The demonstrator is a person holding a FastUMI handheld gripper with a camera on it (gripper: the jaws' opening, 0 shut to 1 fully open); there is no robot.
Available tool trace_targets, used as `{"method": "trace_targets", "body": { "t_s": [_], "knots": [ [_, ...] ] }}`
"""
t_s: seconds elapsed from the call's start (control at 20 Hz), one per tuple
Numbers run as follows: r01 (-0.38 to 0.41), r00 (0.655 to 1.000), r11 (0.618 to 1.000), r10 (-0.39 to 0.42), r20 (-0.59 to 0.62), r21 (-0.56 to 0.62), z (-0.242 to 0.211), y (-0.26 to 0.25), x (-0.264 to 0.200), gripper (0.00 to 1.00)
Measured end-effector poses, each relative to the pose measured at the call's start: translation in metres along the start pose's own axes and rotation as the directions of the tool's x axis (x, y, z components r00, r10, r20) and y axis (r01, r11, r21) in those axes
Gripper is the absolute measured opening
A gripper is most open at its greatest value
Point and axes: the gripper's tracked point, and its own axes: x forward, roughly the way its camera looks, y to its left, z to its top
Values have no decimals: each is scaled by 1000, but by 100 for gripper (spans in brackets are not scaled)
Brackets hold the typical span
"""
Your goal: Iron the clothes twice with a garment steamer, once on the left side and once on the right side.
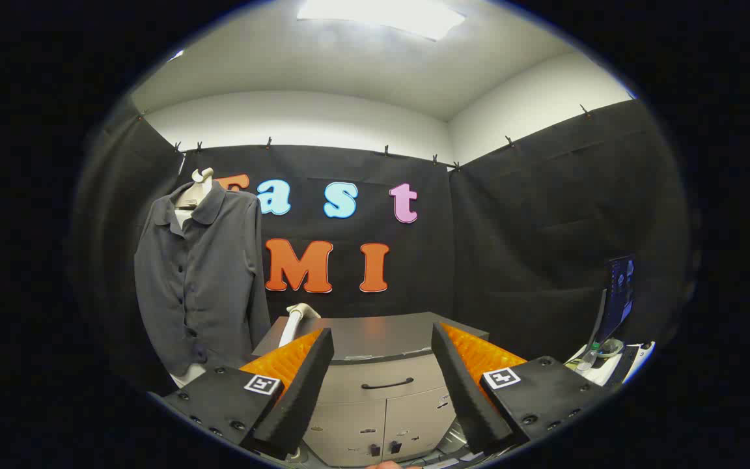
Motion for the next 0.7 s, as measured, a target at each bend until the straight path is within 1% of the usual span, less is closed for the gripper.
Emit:
{"method": "trace_targets", "body": {
  "t_s": [0.2, 0.4, 0.5, 0.6, 0.7],
  "knots": [
    [21, 1000, 1000, -21, -5, -7, 2, 14, 3, 97],
    [-17, 1000, 1000, 17, -16, -3, 0, 37, 13, 97],
    [-25, 1000, 1000, 25, -16, 16, 5, 46, 17, 97],
    [-46, 999, 998, 45, 13, 34, 17, 58, 16, 97],
    [-37, 999, 999, 36, 25, 22, 21, 58, 15, 97]
  ]
}}
